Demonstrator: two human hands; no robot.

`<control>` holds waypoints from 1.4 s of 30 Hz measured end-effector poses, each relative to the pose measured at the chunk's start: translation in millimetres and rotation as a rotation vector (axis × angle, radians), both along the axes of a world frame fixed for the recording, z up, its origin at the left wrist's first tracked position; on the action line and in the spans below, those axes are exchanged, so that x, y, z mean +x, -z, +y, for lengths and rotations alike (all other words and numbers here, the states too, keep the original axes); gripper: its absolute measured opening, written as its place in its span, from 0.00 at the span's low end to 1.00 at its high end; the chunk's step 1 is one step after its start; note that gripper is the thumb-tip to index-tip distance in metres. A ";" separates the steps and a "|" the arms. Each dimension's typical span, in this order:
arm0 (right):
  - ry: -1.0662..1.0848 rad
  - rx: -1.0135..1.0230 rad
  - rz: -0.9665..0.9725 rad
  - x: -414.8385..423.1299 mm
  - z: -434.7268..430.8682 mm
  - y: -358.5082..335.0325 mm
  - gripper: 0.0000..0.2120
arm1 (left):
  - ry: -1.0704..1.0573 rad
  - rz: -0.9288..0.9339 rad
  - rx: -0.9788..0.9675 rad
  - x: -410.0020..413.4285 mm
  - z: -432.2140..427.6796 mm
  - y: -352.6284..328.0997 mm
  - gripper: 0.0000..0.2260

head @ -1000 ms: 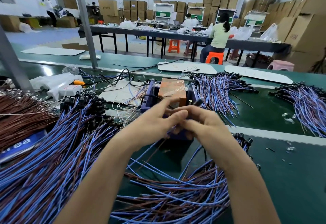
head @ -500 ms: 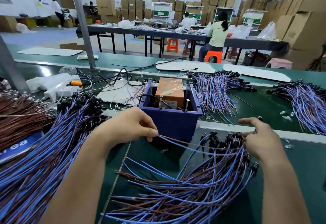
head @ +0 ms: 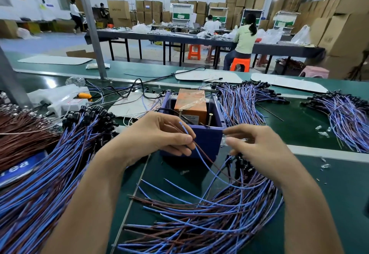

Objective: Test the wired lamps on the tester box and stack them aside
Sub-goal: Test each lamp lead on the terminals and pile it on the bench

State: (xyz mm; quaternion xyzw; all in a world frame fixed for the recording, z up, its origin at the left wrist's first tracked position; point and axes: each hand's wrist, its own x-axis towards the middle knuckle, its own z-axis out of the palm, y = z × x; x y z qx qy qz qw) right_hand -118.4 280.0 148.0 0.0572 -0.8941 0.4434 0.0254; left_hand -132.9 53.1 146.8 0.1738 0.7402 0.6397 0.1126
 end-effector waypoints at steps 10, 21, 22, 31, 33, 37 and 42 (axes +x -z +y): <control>-0.178 -0.172 0.110 5.9 -32.5 -2.0 0.04 | -0.096 0.005 0.056 0.7 16.5 4.0 0.03; -0.159 -0.250 0.064 0.2 -30.9 3.4 0.08 | -0.097 0.072 -0.069 -2.2 22.7 8.1 0.05; -0.151 -0.242 0.063 -0.1 -30.7 3.7 0.09 | -0.108 0.077 -0.075 -2.7 23.3 8.6 0.05; 0.070 0.010 -0.022 -12.1 -23.8 17.5 0.08 | -0.391 -0.070 0.113 -16.7 23.3 23.3 0.06; 0.104 0.060 -0.021 -16.5 -24.6 23.1 0.06 | -0.460 -0.090 0.101 -22.0 22.0 30.7 0.07; 0.152 0.074 0.016 -24.6 -32.9 34.3 0.03 | -0.533 -0.138 0.082 -29.2 20.5 41.7 0.09; 0.232 0.079 0.071 -32.1 -41.3 47.8 0.09 | -0.543 -0.139 0.083 -31.1 19.8 43.9 0.09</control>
